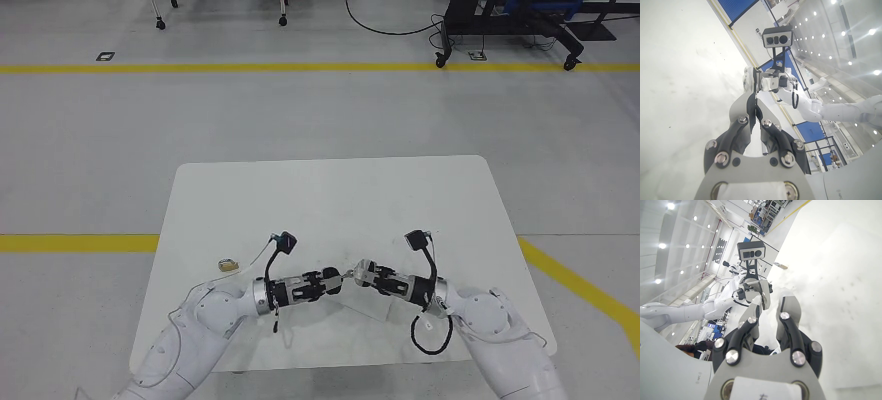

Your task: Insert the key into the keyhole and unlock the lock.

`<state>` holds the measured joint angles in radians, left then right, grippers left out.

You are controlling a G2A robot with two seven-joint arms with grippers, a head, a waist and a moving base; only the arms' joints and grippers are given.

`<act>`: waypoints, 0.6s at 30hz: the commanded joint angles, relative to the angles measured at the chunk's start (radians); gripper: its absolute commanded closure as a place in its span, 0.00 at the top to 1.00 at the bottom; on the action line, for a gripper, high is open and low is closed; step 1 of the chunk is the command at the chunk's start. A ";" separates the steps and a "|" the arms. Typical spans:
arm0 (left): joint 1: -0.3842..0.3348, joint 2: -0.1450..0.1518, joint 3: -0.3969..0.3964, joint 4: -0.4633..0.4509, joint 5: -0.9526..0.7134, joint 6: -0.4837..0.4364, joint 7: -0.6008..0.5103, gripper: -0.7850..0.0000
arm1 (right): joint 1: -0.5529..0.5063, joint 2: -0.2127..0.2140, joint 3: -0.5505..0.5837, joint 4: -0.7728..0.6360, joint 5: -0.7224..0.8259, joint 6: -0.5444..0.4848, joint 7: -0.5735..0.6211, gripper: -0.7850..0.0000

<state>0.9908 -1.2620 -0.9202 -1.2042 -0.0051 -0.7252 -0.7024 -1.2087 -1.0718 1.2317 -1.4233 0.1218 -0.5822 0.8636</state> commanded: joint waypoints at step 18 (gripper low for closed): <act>-0.011 -0.003 0.022 -0.002 0.024 0.017 -0.014 0.00 | 0.011 0.006 -0.025 -0.004 0.020 0.002 0.068 0.00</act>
<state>0.9795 -1.2644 -0.8987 -1.2064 0.0198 -0.7079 -0.7164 -1.1989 -1.0660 1.2075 -1.4273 0.1434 -0.5804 0.9295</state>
